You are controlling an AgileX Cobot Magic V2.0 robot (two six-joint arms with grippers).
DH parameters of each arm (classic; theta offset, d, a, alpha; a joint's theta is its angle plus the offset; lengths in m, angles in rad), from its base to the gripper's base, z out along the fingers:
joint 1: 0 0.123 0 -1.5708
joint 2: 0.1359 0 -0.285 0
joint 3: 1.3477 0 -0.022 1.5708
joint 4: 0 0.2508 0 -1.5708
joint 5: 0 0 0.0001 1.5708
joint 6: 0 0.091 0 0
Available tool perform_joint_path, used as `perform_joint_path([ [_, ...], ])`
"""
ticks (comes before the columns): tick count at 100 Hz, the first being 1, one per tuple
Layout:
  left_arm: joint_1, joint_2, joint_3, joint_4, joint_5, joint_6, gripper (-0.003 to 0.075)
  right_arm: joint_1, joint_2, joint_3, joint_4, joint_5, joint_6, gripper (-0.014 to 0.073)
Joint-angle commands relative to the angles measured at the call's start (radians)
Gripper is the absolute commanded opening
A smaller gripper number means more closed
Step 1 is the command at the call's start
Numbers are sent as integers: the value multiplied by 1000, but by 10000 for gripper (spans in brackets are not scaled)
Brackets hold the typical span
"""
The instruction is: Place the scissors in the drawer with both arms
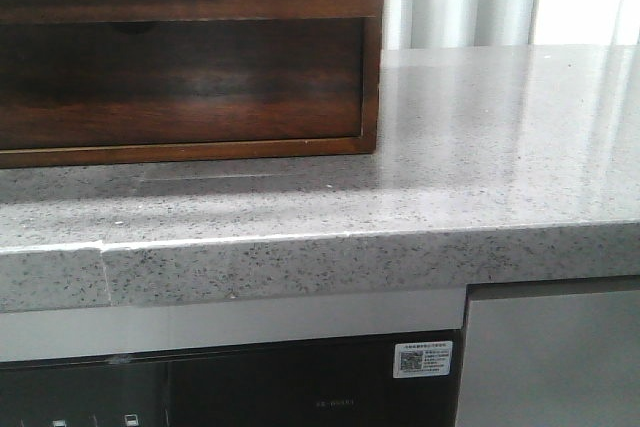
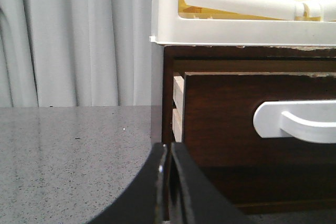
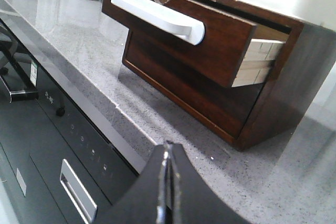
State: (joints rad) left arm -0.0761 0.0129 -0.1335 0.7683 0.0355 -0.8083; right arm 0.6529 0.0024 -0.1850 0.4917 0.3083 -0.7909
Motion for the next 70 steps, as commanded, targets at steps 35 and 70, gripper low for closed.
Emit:
perform_joint_path([
  [35, -2, 13, -29, -10, -45, -11, -20, -4, 8, -23, 16, -66, 2, -46],
  [70, -2, 13, -28, -129, -10, 0, -20, -4, 8, -23, 16, -66, 2, -46],
])
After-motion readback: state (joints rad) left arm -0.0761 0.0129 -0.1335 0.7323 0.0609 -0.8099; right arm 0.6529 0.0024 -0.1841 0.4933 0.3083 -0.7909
